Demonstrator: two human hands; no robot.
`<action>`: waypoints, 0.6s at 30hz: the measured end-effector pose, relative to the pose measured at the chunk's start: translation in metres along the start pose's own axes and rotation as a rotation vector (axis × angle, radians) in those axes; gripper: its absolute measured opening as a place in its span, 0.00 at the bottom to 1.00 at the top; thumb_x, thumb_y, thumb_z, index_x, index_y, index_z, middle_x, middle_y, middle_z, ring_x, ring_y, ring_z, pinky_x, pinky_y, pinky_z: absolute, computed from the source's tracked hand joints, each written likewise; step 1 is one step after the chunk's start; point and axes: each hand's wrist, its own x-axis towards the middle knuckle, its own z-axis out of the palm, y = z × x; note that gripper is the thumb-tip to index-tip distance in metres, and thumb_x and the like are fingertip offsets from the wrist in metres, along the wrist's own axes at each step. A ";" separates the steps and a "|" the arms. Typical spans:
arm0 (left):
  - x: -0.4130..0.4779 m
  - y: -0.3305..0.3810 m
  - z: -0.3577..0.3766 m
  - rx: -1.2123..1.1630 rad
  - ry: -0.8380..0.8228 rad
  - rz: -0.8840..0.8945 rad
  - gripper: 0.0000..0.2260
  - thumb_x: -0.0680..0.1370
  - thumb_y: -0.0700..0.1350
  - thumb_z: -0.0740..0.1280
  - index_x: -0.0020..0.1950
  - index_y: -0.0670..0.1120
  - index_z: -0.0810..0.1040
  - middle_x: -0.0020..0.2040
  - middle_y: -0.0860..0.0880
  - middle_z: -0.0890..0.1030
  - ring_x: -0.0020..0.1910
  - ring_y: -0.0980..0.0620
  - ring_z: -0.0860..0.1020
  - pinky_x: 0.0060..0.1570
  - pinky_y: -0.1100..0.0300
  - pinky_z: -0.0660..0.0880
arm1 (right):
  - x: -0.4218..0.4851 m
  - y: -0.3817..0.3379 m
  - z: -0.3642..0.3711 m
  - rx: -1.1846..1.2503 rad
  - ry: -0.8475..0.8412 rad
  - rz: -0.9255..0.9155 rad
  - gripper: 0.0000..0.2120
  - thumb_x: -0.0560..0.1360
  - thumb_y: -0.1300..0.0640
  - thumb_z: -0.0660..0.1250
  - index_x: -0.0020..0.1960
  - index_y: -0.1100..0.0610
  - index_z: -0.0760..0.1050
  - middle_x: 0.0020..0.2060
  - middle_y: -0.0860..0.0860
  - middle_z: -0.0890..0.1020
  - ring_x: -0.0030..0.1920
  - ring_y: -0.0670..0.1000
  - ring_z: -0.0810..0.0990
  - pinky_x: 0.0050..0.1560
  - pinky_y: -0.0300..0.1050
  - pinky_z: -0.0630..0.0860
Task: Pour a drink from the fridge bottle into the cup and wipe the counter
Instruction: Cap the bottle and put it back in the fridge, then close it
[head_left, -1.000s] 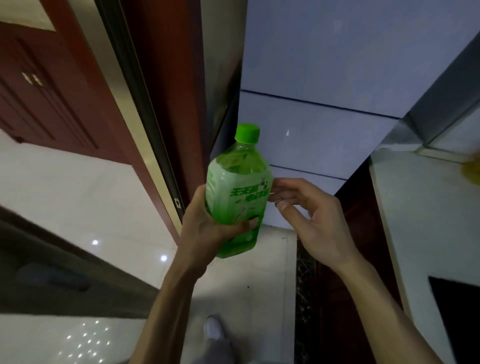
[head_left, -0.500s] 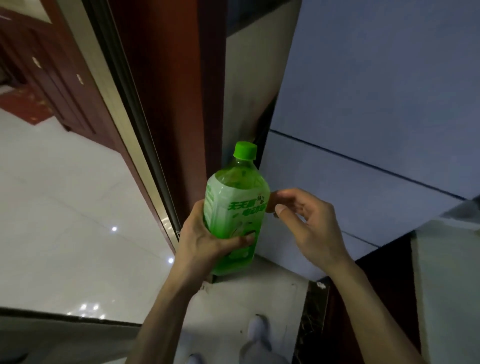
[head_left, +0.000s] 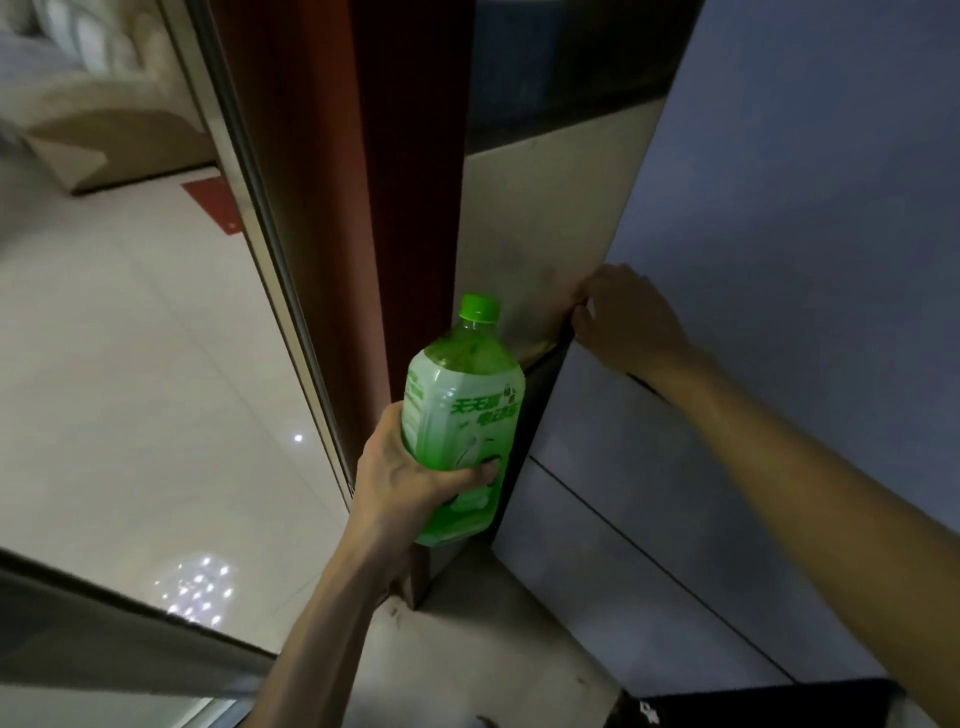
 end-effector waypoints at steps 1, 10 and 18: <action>0.000 0.002 0.002 0.001 0.009 0.000 0.37 0.52 0.53 0.85 0.57 0.53 0.75 0.52 0.50 0.85 0.52 0.50 0.84 0.51 0.43 0.82 | 0.012 0.008 -0.001 -0.123 0.014 -0.033 0.12 0.76 0.60 0.59 0.50 0.65 0.79 0.51 0.61 0.79 0.51 0.61 0.75 0.52 0.52 0.71; -0.004 0.018 0.016 -0.003 0.058 0.012 0.36 0.55 0.47 0.86 0.60 0.49 0.76 0.52 0.49 0.85 0.52 0.50 0.85 0.50 0.42 0.83 | 0.052 0.015 0.019 -0.473 -0.189 0.018 0.15 0.79 0.55 0.61 0.61 0.59 0.77 0.64 0.55 0.77 0.69 0.55 0.67 0.72 0.50 0.50; -0.025 0.014 0.023 -0.006 0.074 -0.043 0.33 0.58 0.40 0.85 0.58 0.46 0.76 0.51 0.48 0.85 0.50 0.50 0.85 0.50 0.44 0.83 | 0.045 0.010 0.027 -0.400 -0.209 0.091 0.13 0.81 0.61 0.55 0.57 0.64 0.75 0.61 0.62 0.75 0.67 0.60 0.67 0.74 0.47 0.52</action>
